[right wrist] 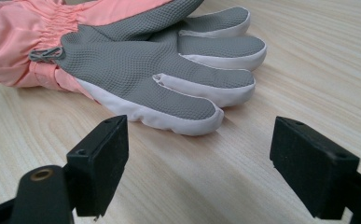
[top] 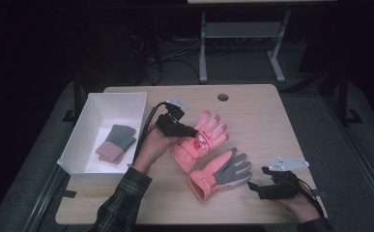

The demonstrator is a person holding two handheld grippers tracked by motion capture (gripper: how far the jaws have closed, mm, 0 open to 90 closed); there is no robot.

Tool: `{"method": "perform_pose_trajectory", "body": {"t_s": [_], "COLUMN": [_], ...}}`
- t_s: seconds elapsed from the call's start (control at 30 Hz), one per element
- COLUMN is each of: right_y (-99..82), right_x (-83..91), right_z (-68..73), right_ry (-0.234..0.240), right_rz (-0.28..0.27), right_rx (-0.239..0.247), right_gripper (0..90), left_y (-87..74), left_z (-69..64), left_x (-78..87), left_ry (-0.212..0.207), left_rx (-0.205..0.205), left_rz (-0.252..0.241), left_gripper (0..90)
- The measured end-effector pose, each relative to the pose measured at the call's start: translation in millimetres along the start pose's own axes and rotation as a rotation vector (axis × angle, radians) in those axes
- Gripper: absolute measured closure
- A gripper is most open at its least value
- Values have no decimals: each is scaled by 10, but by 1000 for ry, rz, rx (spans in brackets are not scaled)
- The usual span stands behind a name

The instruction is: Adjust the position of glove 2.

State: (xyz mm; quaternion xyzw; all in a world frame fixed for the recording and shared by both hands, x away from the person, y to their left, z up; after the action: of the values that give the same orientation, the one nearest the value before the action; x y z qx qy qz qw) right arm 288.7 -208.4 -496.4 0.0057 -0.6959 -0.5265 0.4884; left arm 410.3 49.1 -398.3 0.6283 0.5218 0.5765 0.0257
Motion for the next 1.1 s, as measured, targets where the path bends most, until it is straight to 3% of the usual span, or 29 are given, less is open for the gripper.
{"method": "perform_pose_trajectory", "body": {"t_s": [0.1, 0.33, 0.4, 0.53, 0.7, 0.83, 1.1], "right_y": [-1, -1, -4, 1, 0, -2, -3], "right_x": [2, 8, 9, 18, 19, 21, 19], "right_z": [3, -1, -7, -18, -16, -20, -19], "right_ry": [-1, -3, -4, -10, -10, -11, -10], "right_rz": [2, 0, 0, -7, -4, -7, -6], "right_rx": [1, 0, 6, 8, 11, 6, 10], "right_gripper": [189, 189, 189, 188, 188, 188, 185], "left_y": [10, 29, 31, 16, -15, -87, -160], "left_z": [-174, -382, -462, -649, -708, -738, -741], "left_x": [7, -3, -40, -151, -254, -364, -506], "left_ry": [-28, -70, -89, -110, -108, -115, -113], "left_rx": [-33, -66, -63, -98, -115, -134, -142], "left_rz": [18, 30, 30, 55, 82, 132, 160], "left_gripper": [828, 828, 828, 828, 827, 828, 826]}}
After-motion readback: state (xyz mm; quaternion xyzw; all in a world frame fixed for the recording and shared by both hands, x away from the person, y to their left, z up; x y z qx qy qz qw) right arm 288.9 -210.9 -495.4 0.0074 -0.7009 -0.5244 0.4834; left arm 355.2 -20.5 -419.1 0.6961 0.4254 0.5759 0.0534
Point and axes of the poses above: each handheld gripper's, and its own axes: x roughly backward along the jaws, y roughly out of its top, z roughly to its left, the point moved 7 cm from there along -x, roughly forward along the jaws, and after that the axes turned 6 degrees about x, right-handed, at the moved point
